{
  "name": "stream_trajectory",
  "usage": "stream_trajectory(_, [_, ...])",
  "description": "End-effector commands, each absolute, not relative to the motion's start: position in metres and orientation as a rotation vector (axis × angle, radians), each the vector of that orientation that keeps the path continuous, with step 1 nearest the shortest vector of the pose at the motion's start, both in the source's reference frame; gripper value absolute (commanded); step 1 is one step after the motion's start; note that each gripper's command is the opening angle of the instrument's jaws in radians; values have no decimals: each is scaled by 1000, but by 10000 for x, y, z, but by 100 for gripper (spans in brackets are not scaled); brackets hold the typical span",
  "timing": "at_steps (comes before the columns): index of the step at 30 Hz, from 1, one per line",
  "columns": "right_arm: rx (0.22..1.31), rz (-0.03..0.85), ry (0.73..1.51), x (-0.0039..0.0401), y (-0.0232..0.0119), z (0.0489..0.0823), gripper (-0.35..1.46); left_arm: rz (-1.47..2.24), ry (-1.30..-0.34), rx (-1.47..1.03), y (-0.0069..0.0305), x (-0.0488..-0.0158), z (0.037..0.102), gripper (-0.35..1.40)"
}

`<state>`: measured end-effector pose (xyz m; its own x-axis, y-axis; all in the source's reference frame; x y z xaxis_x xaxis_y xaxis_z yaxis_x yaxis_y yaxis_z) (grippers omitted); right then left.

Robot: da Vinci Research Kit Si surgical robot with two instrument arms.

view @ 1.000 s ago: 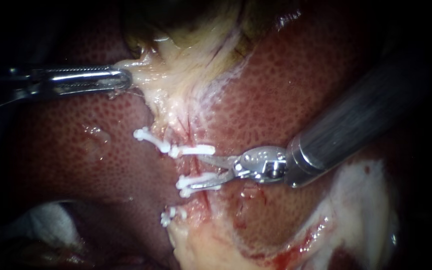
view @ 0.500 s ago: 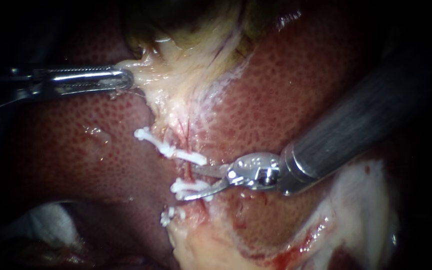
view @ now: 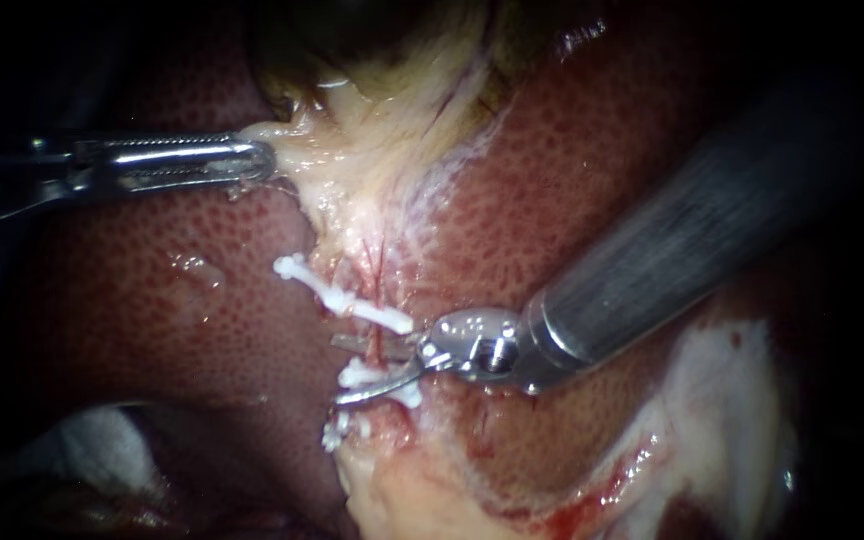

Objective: Go to the cutting position right tube

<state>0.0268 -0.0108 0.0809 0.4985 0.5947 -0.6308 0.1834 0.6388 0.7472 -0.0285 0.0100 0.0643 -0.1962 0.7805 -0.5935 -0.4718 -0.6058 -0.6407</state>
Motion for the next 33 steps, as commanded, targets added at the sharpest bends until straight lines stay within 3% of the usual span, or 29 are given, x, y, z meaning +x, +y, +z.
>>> stream_trajectory(1, [878, 304, 1054, 270, -107, 810, 115, 1902, -404, -1207, 100, -285, 643, -35])
stream_trajectory(7, [906, 356, 1095, 275, -101, 816, 115, 1902, -407, -1208, 100, -286, 642, -35])
stream_trajectory(33, [926, 374, 1108, 277, -99, 818, 101, 1902, -406, -1207, 100, -287, 642, -35])
